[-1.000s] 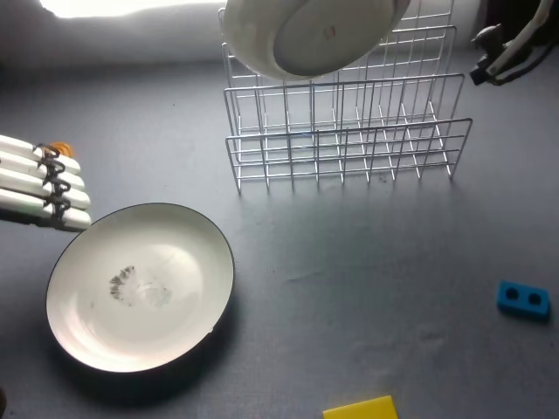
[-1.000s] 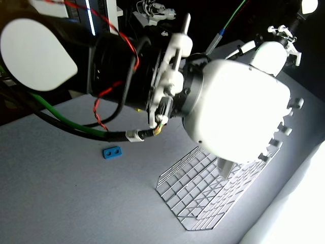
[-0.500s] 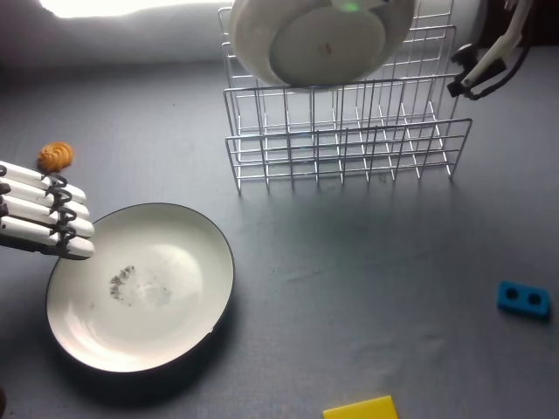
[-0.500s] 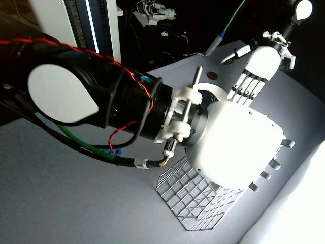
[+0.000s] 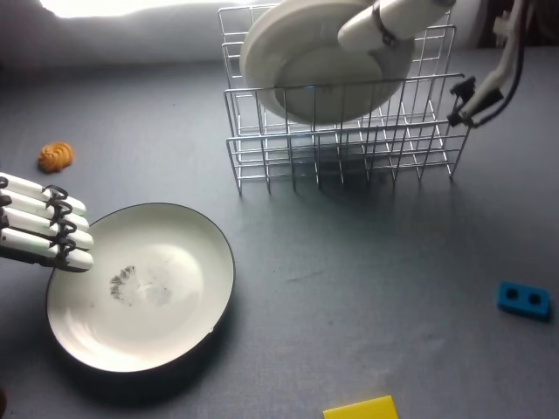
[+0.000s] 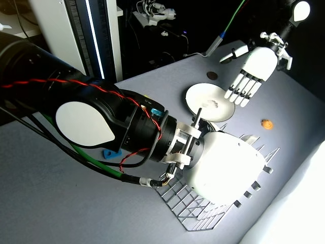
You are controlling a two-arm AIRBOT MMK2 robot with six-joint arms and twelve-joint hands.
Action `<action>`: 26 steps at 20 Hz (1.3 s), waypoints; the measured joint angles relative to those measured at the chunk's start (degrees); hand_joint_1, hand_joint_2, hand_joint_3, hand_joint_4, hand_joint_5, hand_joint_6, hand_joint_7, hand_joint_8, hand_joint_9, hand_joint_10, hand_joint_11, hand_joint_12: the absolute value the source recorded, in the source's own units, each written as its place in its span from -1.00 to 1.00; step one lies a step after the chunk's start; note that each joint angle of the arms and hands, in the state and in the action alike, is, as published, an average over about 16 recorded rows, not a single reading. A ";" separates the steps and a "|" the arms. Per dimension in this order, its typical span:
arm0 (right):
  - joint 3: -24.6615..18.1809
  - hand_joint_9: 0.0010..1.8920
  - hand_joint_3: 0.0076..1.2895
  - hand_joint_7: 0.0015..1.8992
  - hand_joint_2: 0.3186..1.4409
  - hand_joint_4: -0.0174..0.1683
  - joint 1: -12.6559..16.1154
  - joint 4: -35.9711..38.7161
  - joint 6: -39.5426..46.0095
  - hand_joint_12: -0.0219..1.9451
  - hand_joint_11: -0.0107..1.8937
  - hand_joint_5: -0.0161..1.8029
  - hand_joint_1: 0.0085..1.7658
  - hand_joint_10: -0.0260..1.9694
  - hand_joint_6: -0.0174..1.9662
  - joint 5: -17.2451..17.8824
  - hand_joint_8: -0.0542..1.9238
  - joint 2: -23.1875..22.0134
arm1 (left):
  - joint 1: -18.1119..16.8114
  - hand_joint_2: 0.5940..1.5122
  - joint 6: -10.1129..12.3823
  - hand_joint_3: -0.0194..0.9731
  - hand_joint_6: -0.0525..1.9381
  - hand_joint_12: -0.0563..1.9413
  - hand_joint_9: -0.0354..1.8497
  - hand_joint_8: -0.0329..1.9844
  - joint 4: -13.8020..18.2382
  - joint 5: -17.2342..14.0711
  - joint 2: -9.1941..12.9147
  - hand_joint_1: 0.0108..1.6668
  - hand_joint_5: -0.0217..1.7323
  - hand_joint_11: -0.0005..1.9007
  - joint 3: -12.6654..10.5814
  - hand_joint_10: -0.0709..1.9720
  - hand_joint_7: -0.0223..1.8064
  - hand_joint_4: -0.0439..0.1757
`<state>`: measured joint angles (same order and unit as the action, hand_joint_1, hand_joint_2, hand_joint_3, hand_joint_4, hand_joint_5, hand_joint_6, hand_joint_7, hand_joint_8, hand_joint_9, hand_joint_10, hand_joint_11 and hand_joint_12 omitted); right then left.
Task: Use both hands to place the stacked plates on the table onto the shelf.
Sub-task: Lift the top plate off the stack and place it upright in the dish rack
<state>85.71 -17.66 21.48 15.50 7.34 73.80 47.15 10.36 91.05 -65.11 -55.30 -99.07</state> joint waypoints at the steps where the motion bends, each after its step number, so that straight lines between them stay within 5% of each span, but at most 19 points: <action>1: 0.18 -0.05 -0.99 -0.04 0.32 -0.91 -0.33 0.01 -0.18 0.38 -0.17 -0.07 0.53 0.24 0.12 0.12 0.08 0.13 | 0.10 -0.12 0.00 -0.94 -0.93 -0.95 -0.95 -0.97 0.01 0.07 -0.02 -1.00 -0.95 -0.99 0.08 -0.93 -0.95 -0.60; 8: 0.62 -0.10 -0.99 -0.07 0.36 -0.91 -1.79 -0.03 -1.06 0.41 -0.24 -0.10 0.48 0.06 0.08 1.32 -0.07 0.43 | 0.72 -0.12 0.00 -0.94 -0.93 -0.95 -0.95 -0.97 0.06 0.78 -0.39 -1.00 -0.95 -0.99 0.53 -0.93 -0.95 -0.61; 21: -0.14 -0.24 -0.99 -0.14 0.34 -0.86 -1.30 -0.07 -1.81 0.41 -0.59 -0.20 0.34 -0.59 -0.74 3.53 -0.88 -0.17 | 4.04 -0.11 0.46 -0.94 -0.94 -0.95 -0.98 -0.97 -1.07 3.03 -1.41 -1.00 -0.96 -0.98 0.54 -0.96 -0.96 -0.61; 26: -1.50 -0.28 -0.99 -0.17 0.31 -0.85 0.42 0.84 -5.16 0.40 -0.68 -0.22 0.34 -0.63 -0.90 6.42 -0.92 -1.38 | 6.22 -0.12 1.06 -0.94 -0.96 -0.94 -0.99 -0.97 -2.11 3.79 -1.73 -1.00 -0.97 -0.98 0.54 -0.97 -0.96 -0.63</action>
<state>84.21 -17.24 22.32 10.35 13.75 72.42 53.37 11.42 88.94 -61.32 -57.03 -98.53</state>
